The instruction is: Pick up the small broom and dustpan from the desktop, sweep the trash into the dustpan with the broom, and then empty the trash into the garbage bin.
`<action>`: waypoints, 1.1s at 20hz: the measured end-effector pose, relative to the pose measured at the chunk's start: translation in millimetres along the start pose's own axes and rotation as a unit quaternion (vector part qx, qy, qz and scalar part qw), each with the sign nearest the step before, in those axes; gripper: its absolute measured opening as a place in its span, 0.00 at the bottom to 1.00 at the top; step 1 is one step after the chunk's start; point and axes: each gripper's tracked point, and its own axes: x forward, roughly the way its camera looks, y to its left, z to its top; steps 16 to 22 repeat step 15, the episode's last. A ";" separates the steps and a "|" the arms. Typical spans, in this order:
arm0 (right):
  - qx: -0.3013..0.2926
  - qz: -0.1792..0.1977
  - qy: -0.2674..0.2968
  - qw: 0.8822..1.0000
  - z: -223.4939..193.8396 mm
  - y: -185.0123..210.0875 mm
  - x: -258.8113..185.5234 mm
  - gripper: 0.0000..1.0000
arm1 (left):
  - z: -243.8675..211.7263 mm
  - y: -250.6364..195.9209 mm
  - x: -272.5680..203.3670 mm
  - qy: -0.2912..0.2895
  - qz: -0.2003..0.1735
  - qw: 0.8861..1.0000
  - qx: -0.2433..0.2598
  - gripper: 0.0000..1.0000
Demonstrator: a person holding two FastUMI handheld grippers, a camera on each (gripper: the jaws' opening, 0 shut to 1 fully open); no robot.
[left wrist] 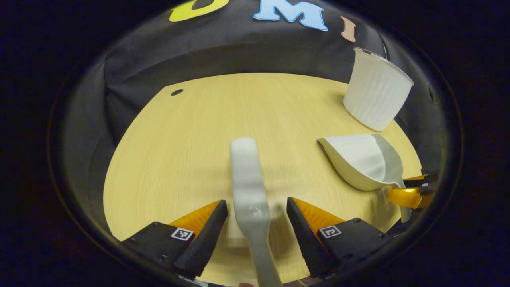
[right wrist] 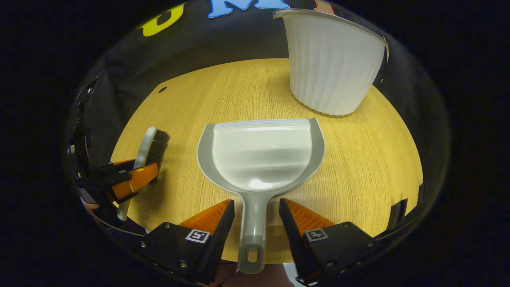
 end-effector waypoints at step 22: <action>-0.085 -0.011 -0.238 0.967 106.6 -29.8 -89.3 0.98 | 105.2 -12.1 -108.6 -0.262 0.056 0.963 -0.012 0.99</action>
